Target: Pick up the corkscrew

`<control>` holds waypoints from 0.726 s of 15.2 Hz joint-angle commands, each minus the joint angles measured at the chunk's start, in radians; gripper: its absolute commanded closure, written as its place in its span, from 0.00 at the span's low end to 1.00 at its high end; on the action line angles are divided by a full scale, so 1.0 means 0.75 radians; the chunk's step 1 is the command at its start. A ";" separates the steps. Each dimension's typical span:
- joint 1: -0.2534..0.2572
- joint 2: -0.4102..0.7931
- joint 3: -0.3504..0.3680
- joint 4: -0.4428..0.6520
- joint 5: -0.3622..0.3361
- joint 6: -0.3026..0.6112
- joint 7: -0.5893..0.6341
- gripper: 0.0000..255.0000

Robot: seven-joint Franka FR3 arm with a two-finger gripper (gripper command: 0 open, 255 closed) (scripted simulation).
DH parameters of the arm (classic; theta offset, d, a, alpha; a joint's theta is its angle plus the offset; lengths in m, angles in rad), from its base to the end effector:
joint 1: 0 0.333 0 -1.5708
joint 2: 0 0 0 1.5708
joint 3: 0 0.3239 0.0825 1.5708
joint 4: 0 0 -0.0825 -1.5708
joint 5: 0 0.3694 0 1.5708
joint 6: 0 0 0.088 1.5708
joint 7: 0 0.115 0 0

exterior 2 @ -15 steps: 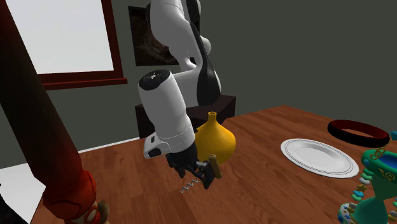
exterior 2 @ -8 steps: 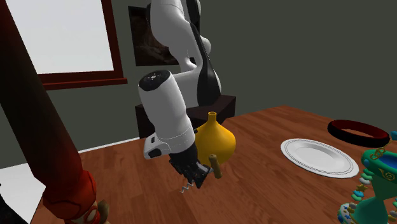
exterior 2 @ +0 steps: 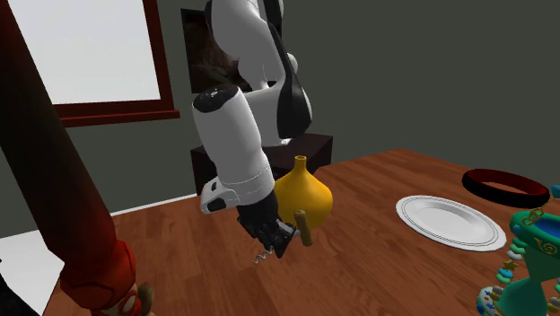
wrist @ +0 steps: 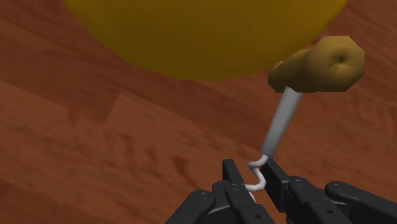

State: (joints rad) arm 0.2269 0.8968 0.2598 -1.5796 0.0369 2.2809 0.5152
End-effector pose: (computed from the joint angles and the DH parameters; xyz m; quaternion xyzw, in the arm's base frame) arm 0.5977 0.2957 0.1169 -0.9873 0.0654 0.1306 0.0623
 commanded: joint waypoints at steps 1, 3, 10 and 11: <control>-0.002 -0.029 0.004 -0.013 0.003 -0.015 0.004 1.00; -0.006 -0.057 0.008 -0.025 0.006 -0.032 0.007 1.00; -0.018 -0.154 0.021 -0.053 0.018 -0.099 0.016 1.00; -0.019 -0.156 0.022 -0.054 0.018 -0.100 0.016 1.00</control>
State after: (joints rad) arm 0.2138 0.7860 0.2752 -1.6174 0.0496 2.2100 0.5269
